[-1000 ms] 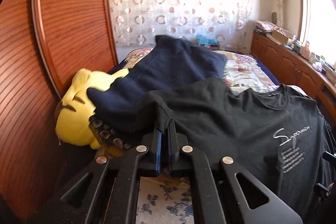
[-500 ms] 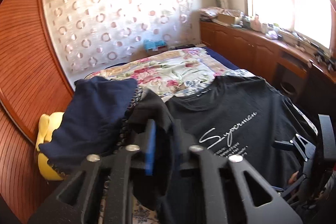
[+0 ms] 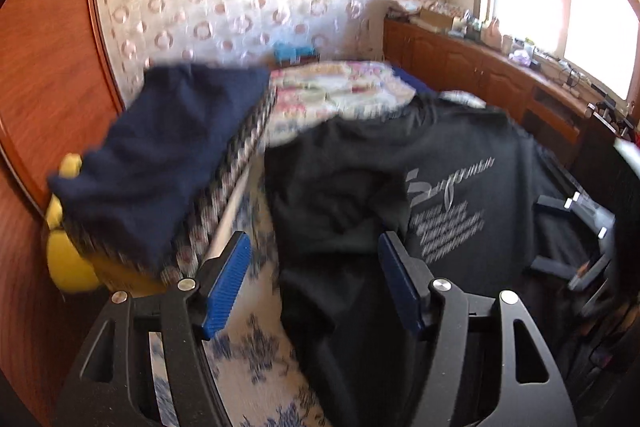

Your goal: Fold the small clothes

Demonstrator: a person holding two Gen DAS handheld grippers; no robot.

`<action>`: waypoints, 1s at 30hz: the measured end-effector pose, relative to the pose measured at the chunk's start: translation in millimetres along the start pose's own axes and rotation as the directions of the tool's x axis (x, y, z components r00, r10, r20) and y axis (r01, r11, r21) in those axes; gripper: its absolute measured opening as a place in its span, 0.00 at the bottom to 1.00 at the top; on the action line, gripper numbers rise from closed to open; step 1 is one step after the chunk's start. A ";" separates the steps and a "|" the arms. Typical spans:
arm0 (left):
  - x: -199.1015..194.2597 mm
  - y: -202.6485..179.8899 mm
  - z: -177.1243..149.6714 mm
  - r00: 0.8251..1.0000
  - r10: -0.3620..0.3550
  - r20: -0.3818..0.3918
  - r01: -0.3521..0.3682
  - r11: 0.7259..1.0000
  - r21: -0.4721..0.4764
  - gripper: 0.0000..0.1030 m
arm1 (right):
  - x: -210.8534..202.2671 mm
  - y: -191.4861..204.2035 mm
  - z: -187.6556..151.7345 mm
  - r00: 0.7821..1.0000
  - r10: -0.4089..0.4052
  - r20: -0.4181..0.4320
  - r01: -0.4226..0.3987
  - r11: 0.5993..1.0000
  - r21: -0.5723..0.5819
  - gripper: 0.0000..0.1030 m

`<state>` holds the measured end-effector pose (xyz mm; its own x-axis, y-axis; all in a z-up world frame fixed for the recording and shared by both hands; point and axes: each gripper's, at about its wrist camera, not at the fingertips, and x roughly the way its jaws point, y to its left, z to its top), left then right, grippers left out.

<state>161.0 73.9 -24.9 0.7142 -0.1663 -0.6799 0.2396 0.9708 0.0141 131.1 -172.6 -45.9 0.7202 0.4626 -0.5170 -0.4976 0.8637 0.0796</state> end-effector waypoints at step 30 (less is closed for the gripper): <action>-11.3 -41.5 -42.6 0.984 -0.176 -0.002 0.176 0.984 -0.020 0.21 | 83.6 -20.3 71.8 0.984 0.074 -0.161 -0.073 0.997 0.013 0.75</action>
<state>115.0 42.9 -49.1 0.6595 -0.3345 -0.6731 0.3486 0.9295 -0.1203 236.1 -137.1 -29.5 0.5940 0.4872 -0.6401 -0.5425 0.8302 0.1284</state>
